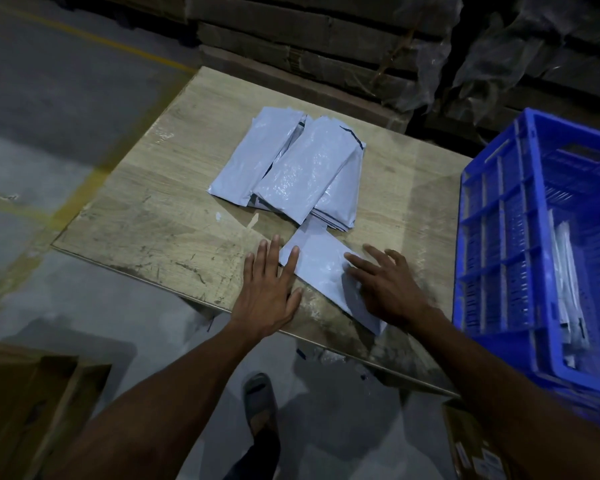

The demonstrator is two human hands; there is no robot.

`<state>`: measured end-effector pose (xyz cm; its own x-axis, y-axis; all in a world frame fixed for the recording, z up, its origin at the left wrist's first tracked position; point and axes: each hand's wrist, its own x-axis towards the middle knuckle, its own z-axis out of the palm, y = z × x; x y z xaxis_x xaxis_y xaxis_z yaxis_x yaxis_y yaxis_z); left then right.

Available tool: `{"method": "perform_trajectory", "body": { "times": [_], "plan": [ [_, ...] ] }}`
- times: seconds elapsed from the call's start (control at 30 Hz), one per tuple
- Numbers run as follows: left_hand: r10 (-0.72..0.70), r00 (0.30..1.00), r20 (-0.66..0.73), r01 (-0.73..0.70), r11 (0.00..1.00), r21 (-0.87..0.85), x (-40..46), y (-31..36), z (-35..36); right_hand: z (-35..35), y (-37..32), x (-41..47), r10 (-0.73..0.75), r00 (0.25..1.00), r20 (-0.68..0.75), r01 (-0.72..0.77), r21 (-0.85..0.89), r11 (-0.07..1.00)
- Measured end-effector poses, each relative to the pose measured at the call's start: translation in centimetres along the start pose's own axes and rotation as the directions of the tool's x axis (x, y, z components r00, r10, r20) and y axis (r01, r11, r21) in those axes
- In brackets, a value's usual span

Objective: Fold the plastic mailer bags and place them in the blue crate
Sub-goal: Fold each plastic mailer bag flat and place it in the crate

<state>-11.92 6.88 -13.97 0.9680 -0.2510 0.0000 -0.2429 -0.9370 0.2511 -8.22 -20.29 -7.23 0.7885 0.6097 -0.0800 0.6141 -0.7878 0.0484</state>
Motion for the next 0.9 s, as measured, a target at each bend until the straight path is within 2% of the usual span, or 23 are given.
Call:
{"method": "perform_trajectory", "body": {
  "times": [0.17,0.23,0.3,0.4,0.47,0.57,0.77,0.9],
  "plan": [
    [0.021,1.0,0.019,-0.021,0.999,-0.039,0.1,0.0,-0.1,2.2,-2.6,-0.5,0.052,0.991,0.127,-0.064,0.095,0.993],
    [-0.028,0.999,-0.021,0.026,0.994,-0.102,0.2,0.3,-0.5,2.6,-3.2,-0.9,0.007,0.992,0.123,-0.024,0.14,0.99],
    [-0.036,0.997,-0.065,0.032,0.997,-0.064,0.5,1.3,-0.8,3.1,-4.0,-1.4,-0.01,0.997,0.073,-0.006,0.221,0.975],
    [0.122,0.992,-0.024,-0.121,0.992,0.041,1.5,3.7,-0.4,3.7,-5.7,-1.6,0.105,0.994,-0.031,-0.085,0.378,0.922],
    [0.232,0.973,0.01,-0.232,0.973,-0.003,2.3,4.8,0.7,4.0,-6.5,-1.6,0.169,0.984,-0.058,-0.128,0.436,0.891],
    [0.254,0.967,0.037,-0.251,0.966,-0.063,2.6,5.0,2.1,4.7,-6.8,-1.7,0.223,0.969,-0.104,-0.16,0.422,0.892],
    [0.234,0.971,0.041,-0.236,0.97,0.053,2.0,4.7,1.9,5.1,-8.0,-2.0,0.302,0.943,-0.14,-0.238,0.349,0.906],
    [0.231,0.972,0.035,-0.234,0.969,0.084,2.0,4.7,2.0,5.1,-7.5,-2.4,0.354,0.933,-0.058,-0.325,0.28,0.903]
  ]
}}
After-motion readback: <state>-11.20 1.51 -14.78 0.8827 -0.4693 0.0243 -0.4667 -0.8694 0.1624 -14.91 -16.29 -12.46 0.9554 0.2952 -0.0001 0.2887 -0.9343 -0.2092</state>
